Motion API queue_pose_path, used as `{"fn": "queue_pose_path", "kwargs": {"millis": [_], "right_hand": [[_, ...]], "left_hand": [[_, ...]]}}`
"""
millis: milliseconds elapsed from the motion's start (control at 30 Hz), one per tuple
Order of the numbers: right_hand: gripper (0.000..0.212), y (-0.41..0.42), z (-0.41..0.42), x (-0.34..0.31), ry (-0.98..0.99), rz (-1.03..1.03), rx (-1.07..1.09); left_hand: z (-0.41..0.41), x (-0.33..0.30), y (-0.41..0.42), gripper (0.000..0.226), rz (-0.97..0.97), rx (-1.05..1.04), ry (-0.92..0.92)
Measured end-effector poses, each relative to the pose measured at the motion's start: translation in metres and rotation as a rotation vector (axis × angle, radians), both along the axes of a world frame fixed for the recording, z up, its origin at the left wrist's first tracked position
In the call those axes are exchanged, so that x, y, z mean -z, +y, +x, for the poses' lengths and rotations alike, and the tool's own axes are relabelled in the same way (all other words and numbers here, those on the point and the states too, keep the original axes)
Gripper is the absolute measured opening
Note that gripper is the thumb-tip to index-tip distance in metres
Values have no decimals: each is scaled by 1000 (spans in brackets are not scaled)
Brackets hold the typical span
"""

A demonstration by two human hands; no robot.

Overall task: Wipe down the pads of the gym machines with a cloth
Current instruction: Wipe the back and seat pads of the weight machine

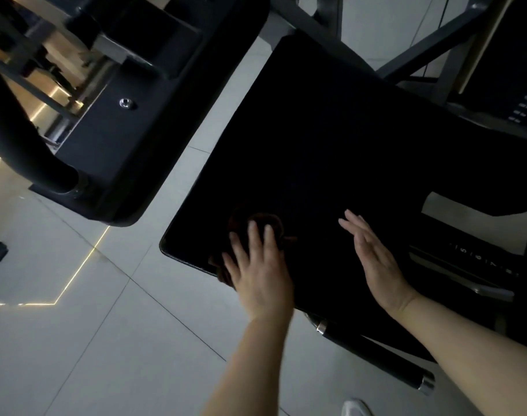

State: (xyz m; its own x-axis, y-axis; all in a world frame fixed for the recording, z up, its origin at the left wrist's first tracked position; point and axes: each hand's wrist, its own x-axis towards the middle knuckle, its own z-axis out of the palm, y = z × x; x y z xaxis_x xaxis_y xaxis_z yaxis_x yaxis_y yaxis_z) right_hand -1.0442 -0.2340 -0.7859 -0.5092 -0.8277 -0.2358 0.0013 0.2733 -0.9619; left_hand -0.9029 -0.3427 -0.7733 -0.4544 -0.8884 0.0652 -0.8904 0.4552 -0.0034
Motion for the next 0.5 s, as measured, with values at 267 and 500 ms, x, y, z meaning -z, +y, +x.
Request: {"fn": "queue_pose_path", "kwargs": {"millis": [267, 500], "right_hand": [[60, -2, 9, 8, 108, -20, 19], [43, -52, 32, -38, 110, -129, 299]], "left_hand": [[-5, -41, -80, 51, 29, -240, 17], [10, -43, -61, 52, -46, -16, 343]]}}
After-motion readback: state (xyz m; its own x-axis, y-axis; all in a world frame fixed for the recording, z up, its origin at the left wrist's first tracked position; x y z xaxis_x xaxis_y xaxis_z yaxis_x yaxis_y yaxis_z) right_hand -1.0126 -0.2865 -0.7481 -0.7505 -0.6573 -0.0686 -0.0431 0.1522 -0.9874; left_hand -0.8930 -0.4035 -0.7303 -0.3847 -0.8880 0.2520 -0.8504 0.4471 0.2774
